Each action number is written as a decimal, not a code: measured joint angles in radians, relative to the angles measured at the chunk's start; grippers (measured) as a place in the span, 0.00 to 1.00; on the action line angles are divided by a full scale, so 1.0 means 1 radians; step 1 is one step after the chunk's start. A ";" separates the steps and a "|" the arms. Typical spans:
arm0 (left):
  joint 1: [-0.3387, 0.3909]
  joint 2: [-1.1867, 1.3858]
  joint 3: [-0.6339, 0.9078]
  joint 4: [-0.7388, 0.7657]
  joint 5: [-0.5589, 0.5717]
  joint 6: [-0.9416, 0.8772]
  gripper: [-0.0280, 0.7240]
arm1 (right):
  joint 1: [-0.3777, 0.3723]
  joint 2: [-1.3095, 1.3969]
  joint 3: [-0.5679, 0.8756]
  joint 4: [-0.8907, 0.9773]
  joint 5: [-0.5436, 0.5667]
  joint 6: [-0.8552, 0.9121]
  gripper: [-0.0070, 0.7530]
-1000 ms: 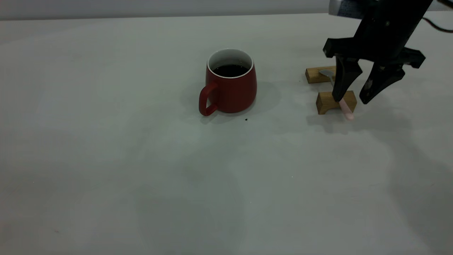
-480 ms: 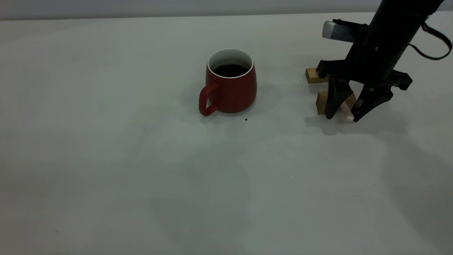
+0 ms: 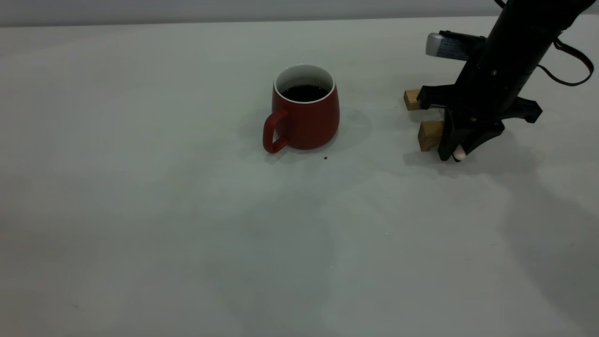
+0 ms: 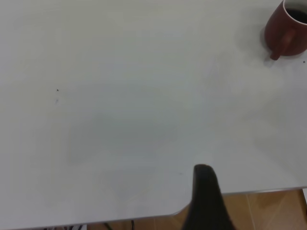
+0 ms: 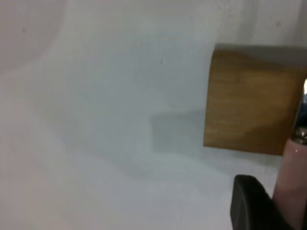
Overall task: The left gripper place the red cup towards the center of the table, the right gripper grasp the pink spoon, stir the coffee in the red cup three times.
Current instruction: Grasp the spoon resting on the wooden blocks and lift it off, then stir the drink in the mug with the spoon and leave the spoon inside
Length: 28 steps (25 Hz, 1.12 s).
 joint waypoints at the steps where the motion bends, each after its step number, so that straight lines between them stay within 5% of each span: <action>1: 0.000 0.000 0.000 0.000 0.000 0.000 0.82 | 0.000 -0.002 -0.009 0.000 0.012 0.000 0.17; 7: 0.000 0.000 0.000 0.000 0.000 -0.001 0.82 | 0.000 -0.100 -0.102 0.082 0.217 0.001 0.17; 15: 0.000 0.000 0.000 0.000 0.000 -0.001 0.82 | 0.033 -0.125 -0.149 0.633 0.480 0.014 0.17; 28: 0.000 0.000 0.000 0.000 0.000 -0.001 0.82 | 0.100 -0.052 -0.149 1.296 0.515 0.311 0.17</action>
